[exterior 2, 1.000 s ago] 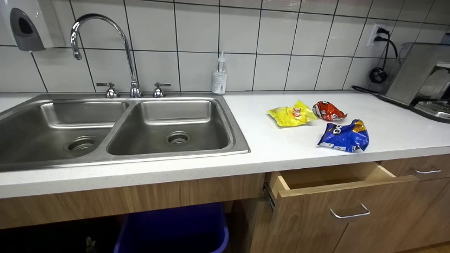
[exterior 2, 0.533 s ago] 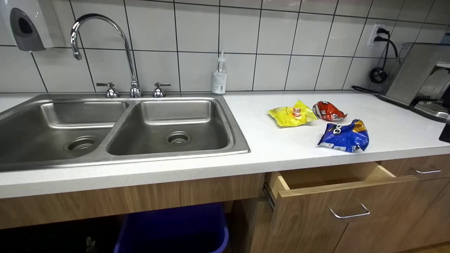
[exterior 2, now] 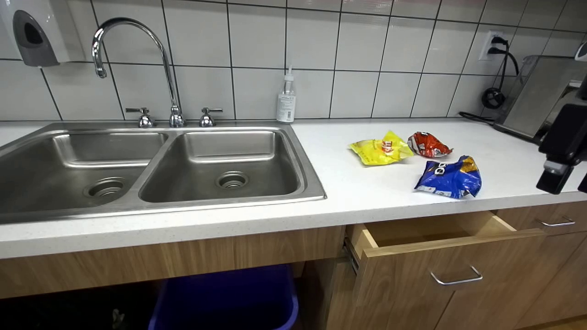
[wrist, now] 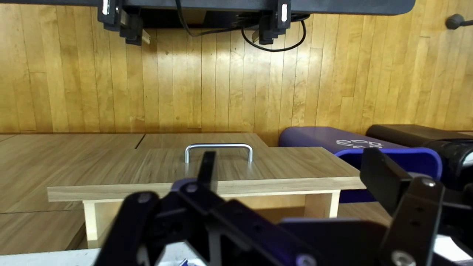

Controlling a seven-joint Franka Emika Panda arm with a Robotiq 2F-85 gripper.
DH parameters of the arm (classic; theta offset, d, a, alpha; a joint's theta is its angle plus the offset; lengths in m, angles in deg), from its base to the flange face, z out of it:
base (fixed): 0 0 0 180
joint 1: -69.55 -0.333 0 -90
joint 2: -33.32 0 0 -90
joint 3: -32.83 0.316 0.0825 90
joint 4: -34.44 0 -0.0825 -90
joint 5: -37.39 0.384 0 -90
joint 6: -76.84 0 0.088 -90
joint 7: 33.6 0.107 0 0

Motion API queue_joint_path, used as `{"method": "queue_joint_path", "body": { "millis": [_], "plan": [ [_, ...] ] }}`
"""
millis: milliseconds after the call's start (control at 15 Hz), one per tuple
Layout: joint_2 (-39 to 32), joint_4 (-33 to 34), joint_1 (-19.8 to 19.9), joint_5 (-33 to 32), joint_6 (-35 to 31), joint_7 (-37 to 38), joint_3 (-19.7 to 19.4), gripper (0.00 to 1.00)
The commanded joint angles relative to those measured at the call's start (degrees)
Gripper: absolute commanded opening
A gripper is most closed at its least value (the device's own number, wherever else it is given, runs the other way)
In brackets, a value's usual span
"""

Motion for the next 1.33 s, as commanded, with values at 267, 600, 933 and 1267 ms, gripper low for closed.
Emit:
{"method": "queue_joint_path", "body": {
  "millis": [267,600,933,1267],
  "plan": [
    [-6.57,0.24,1.44,-2.8,-9.32,1.49,1.55,1.0],
    [-10.57,0.32,1.48,-4.21,-13.97,1.84,1.65,1.0],
    [-14.25,0.57,1.55,-4.93,-18.27,2.3,1.84,1.0],
    [-18.57,1.23,1.92,-6.43,-22.94,3.6,2.03,1.0]
  ]
}}
